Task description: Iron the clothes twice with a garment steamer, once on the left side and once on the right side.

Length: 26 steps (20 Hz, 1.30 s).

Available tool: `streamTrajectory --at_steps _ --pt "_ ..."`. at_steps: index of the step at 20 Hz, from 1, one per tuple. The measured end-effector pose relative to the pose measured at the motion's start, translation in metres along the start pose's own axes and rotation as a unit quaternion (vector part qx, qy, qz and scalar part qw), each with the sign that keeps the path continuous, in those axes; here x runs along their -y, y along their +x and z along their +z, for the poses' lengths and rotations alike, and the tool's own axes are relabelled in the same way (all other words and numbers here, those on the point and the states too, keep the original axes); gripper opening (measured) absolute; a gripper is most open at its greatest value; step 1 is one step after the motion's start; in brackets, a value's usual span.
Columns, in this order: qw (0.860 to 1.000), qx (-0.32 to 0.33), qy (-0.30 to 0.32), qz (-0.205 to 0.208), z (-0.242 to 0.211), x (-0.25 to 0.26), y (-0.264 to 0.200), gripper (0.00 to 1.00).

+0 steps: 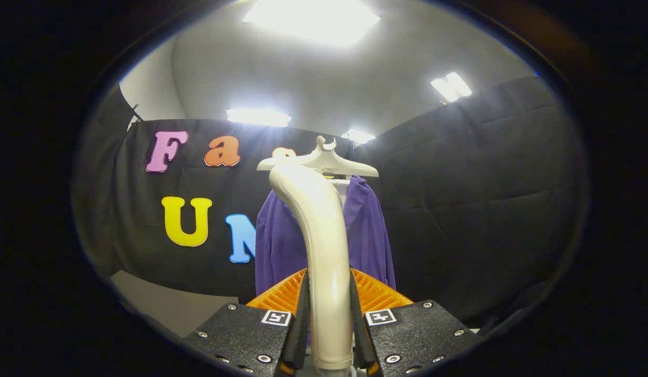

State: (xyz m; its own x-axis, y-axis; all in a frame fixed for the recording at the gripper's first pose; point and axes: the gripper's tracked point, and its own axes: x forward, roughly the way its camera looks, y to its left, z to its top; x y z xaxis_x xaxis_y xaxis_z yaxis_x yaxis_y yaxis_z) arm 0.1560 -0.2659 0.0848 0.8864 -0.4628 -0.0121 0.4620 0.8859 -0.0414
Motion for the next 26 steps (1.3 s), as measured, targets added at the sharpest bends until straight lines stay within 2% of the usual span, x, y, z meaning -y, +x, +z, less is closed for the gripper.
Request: streamTrajectory --at_steps 5,14,19,26 --pt "1.0 0.006 -0.012 -0.012 0.001 -0.015 0.06 0.37" --pt "0.999 -0.034 -0.023 -0.032 -0.065 -0.03 0.122 0.37" --pt "0.997 -0.06 -0.04 -0.038 -0.109 -0.034 0.126 0.37" --pt "0.992 -0.108 -0.058 -0.027 -0.17 -0.04 0.1 0.37"
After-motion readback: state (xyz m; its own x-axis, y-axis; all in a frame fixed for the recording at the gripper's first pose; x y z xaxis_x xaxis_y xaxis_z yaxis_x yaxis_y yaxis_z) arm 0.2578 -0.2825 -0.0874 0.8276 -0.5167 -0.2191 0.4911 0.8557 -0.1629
